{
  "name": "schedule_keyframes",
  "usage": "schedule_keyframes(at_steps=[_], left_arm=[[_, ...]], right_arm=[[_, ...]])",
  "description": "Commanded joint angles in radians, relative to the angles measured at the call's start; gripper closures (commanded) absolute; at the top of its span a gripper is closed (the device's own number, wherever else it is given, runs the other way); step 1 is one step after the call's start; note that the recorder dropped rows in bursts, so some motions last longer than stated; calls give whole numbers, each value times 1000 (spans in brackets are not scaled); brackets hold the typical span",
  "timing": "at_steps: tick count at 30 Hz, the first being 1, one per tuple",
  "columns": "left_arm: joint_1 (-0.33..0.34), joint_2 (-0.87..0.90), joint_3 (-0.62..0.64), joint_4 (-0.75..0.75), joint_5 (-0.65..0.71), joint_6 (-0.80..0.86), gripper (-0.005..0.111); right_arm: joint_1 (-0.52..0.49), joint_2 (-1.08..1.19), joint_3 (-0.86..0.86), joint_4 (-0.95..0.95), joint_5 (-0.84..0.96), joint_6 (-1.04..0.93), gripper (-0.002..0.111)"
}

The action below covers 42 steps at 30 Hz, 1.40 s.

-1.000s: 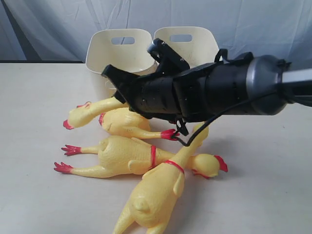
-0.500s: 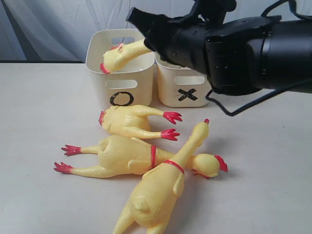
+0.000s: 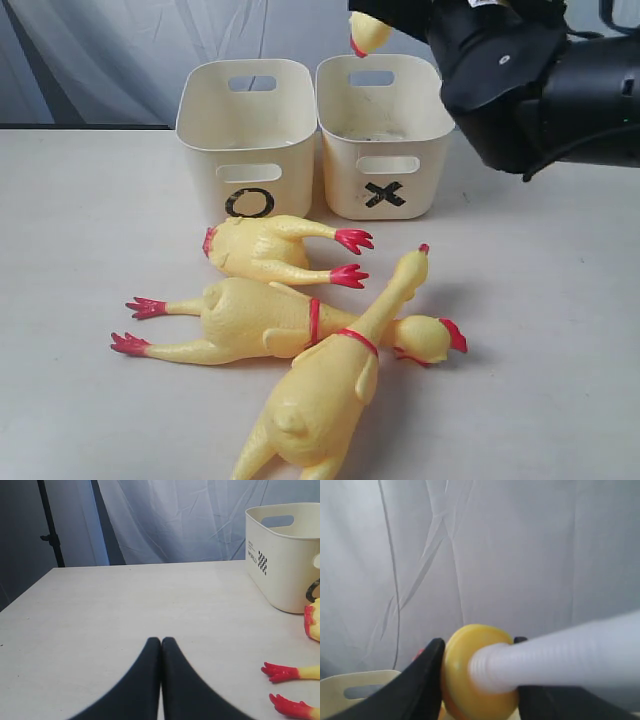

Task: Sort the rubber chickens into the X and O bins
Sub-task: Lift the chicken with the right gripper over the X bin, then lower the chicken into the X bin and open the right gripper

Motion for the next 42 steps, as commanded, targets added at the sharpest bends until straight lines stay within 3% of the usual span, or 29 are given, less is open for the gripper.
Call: schedule_keyframes(at_steps=[1,8,14,28,31,36,42], left_arm=[[2,-5,1,1,-16,-7,107],[2,-5,1,1,-16,-7,107],[2,-5,1,1,-16,-7,107],[2,-5,1,1,-16,-7,107],[2,-5,1,1,-16,-7,107],[2,-5,1,1,-16,-7,107],[2,-5,1,1,-16,-7,107]], right_arm=[[-42,77,-32,-139,-17,2,91],[-44,294,-185,-171,-40,-1,91],[-102,419,-291,-165,-12,-1,91],[-140,475,-325,-148,113,-1,91],[-140,475,-325,-152,123,-1,83],[-140,475,-325,-152,123,-1,53],[-140,475,-325,-152,123,-1,49]])
